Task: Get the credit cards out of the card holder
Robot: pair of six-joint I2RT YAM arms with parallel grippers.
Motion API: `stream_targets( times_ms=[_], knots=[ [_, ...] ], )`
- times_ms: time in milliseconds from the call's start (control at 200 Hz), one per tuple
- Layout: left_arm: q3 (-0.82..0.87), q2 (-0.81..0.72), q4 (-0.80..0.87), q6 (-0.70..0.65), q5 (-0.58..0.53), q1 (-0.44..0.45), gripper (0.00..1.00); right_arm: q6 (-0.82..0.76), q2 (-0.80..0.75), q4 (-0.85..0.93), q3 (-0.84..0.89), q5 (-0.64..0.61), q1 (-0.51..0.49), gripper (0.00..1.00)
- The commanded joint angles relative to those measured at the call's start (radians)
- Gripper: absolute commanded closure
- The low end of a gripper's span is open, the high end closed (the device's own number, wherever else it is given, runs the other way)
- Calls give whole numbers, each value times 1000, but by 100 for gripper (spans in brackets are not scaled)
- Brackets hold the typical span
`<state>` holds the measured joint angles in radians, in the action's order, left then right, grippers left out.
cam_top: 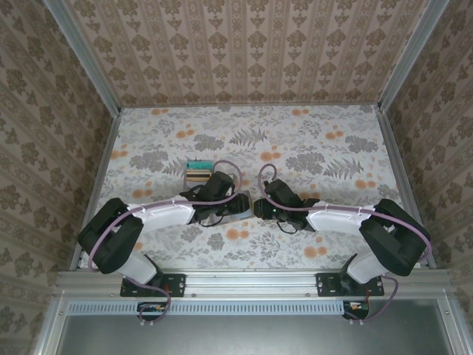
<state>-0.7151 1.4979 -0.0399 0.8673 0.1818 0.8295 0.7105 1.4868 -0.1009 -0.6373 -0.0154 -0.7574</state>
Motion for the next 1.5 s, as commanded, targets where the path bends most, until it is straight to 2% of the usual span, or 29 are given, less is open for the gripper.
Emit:
stream_targets(
  times_ms=[0, 175, 295, 365, 525, 680, 990, 1495],
  knots=[
    [34, -91, 57, -23, -30, -39, 65, -8, -7, 10, -27, 25, -9, 67],
    [161, -239, 113, -25, -40, -132, 75, -19, 40, 12, -102, 60, -45, 68],
    [230, -306, 143, -31, -32, -188, 92, -20, 102, -7, -156, 96, -69, 73],
    [260, -322, 135, -31, -21, -206, 98, -20, 144, -4, -194, 111, -83, 76],
    [283, -308, 100, -33, 4, -216, 99, -15, 227, -2, -268, 146, -103, 83],
    [285, -276, 54, -30, 26, -216, 99, -10, 289, 3, -312, 171, -109, 85],
    [288, -238, 82, -23, -2, -207, 99, -3, 365, 39, -363, 178, -113, 85],
    [286, -210, 148, -10, -76, -174, 100, -3, 397, 95, -377, 150, -113, 81]
  ],
)
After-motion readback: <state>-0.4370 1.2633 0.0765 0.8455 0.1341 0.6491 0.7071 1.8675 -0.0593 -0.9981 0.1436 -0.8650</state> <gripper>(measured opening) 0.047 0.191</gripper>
